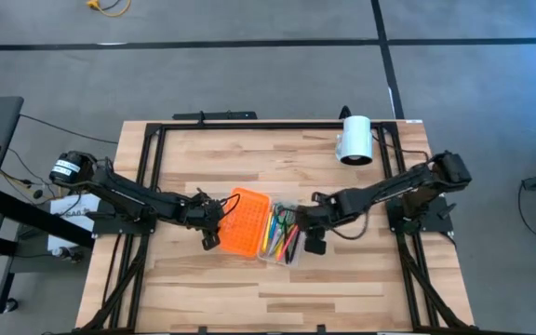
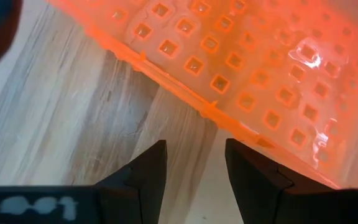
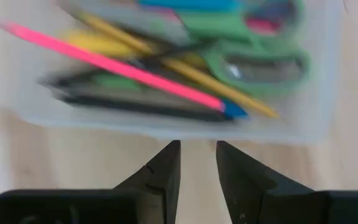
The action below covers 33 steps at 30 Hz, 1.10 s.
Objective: Pick & place school supplies into a supply box
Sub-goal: Close the supply box
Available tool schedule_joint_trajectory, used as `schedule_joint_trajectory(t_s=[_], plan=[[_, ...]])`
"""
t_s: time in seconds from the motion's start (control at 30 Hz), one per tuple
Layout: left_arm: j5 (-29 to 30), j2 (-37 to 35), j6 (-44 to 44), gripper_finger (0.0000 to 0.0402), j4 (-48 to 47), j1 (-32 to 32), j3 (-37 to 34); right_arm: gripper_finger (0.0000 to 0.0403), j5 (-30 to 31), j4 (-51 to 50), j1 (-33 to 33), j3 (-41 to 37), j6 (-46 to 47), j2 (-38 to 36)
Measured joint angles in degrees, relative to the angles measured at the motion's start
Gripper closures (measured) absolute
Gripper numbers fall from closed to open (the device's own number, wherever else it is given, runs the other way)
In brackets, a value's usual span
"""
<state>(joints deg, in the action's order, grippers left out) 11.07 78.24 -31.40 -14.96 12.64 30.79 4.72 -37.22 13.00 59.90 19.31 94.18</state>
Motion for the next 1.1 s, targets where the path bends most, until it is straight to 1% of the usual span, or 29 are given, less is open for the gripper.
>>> schedule_joint_trajectory(t_s=[0.07, 0.17, 0.27, 0.33, 0.4, 0.5, 0.63, 0.77, 0.83, 0.9, 0.97, 1.1], plan=[[0.0, 0.0, 0.3, 0.0249, 0.1, 0.0, 0.0, 0.0306, 0.7, 5.7, 1.5, -3.0, 1.7, -2.7], [-0.1, 0.0, 0.3, 0.0249, 0.4, 0.0, 0.0, 0.0306, 2.7, 14.4, 4.2, -11.1, 7.4, -8.4], [-0.3, 0.0, 0.3, 0.0249, 1.3, 0.0, 0.0, 0.0306, 7.1, 21.8, 7.8, -18.4, 14.2, -15.2], [-0.3, 0.0, 0.3, 0.0249, 1.8, 0.0, 0.0, 0.0306, 10.0, 24.1, 10.1, -21.5, 17.1, -18.9], [-0.2, 0.0, 0.6, 0.0249, 2.1, 0.0, 0.0, 0.0306, 12.9, 24.3, 12.2, -23.1, 19.3, -22.0], [0.2, 0.0, 1.5, 0.0249, 2.3, 0.0, 0.0, 0.0306, 16.7, 24.5, 14.9, -24.8, 23.2, -24.3], [1.4, 0.0, 2.7, 0.0249, 2.5, 0.0, 0.0, 0.0306, 23.7, 24.9, 19.1, -25.5, 27.6, -24.3], [2.5, 0.0, 4.7, 0.0249, 2.1, 0.0, 0.0, 0.0306, 30.5, 28.3, 22.1, -26.4, 30.6, -21.1], [2.9, 0.0, 5.4, 0.0249, 0.6, -0.1, 0.0, 0.0306, 31.6, 32.4, 22.5, -27.0, 32.4, -18.2], [3.0, 0.0, 5.7, 0.0249, -0.7, -0.2, -0.1, 0.0306, 31.5, 35.1, 22.5, -28.0, 33.5, -15.1], [3.2, 0.0, 5.9, 0.0249, -1.7, -0.2, -0.1, 0.0306, 31.5, 39.9, 22.2, -27.9, 34.6, -11.2], [3.1, 0.0, 6.4, 0.0249, -2.0, -0.3, -0.1, 0.0306, 31.4, 47.4, 21.2, -27.8, 36.6, -4.8]])
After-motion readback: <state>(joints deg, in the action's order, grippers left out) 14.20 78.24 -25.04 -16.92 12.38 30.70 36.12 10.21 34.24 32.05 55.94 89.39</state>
